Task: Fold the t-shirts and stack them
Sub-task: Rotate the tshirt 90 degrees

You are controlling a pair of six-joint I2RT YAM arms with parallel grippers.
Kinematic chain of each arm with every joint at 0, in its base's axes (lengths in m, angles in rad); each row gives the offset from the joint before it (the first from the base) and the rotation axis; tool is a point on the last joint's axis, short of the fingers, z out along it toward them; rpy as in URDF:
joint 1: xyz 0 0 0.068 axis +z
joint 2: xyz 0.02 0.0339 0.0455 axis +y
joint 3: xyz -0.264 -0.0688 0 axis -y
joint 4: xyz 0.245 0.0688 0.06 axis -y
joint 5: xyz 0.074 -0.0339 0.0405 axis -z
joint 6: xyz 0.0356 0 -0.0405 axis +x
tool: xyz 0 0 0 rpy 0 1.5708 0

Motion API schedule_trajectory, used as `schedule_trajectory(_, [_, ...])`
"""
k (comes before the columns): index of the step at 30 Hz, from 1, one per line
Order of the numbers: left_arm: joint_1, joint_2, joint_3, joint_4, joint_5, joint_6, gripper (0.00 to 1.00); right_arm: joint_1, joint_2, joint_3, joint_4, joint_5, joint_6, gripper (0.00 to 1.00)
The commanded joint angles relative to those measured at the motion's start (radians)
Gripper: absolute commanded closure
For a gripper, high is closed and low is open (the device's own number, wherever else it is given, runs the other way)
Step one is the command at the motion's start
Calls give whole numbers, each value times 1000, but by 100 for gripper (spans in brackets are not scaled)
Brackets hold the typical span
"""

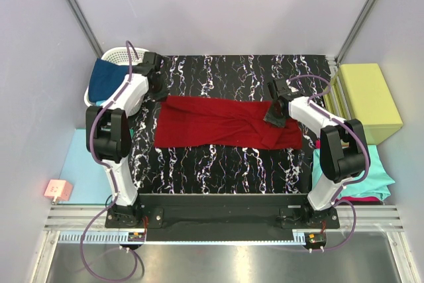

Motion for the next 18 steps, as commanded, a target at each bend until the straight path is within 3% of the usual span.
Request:
schedule_trajectory(1, [-3, -15, -15, 31, 19, -2, 100, 8, -38, 8, -24, 94, 20, 59])
schedule_trajectory(7, [-12, -6, -14, 32, 26, -3, 100, -3, -64, 21, -58, 148, 4, 54])
schedule_trajectory(18, [-20, -13, -20, 34, 28, -2, 100, -6, -1, 3, -67, 158, 17, 56])
